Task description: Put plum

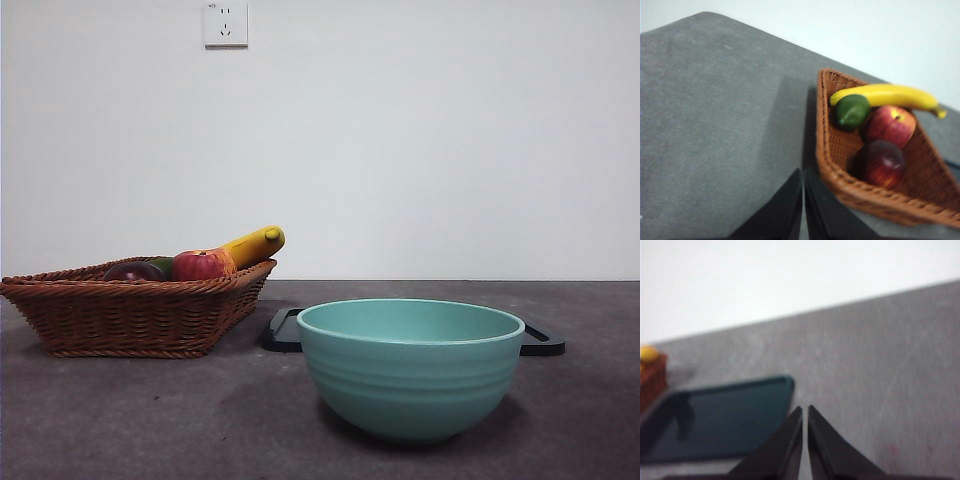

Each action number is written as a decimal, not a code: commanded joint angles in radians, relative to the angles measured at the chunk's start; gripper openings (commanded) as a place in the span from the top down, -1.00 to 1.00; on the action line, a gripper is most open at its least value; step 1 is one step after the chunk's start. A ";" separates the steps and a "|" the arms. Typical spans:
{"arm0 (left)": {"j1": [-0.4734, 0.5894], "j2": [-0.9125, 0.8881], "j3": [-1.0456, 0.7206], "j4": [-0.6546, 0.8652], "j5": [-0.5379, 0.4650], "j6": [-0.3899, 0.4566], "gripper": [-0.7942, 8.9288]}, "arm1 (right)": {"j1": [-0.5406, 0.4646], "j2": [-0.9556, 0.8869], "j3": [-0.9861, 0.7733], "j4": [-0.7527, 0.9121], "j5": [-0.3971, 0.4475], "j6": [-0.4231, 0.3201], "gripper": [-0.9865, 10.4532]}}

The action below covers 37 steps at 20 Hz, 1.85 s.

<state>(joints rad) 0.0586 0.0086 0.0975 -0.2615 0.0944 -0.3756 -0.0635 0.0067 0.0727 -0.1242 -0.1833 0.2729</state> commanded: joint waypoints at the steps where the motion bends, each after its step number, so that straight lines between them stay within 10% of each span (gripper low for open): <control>1: 0.002 0.019 0.071 0.011 0.014 -0.065 0.82 | 0.002 0.010 0.069 0.010 0.001 0.034 0.81; 23: -0.019 0.523 0.715 -0.454 0.415 0.250 0.82 | 0.011 0.589 0.781 -0.595 -0.271 -0.194 0.81; 37: -0.143 0.730 0.909 -0.866 0.478 0.444 0.82 | 0.266 0.835 1.055 -1.025 -0.299 -0.368 0.81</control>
<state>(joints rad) -0.0822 0.7322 0.9817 -1.1339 0.5686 0.0444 0.1986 0.8333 1.1088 -1.1542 -0.4770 -0.0696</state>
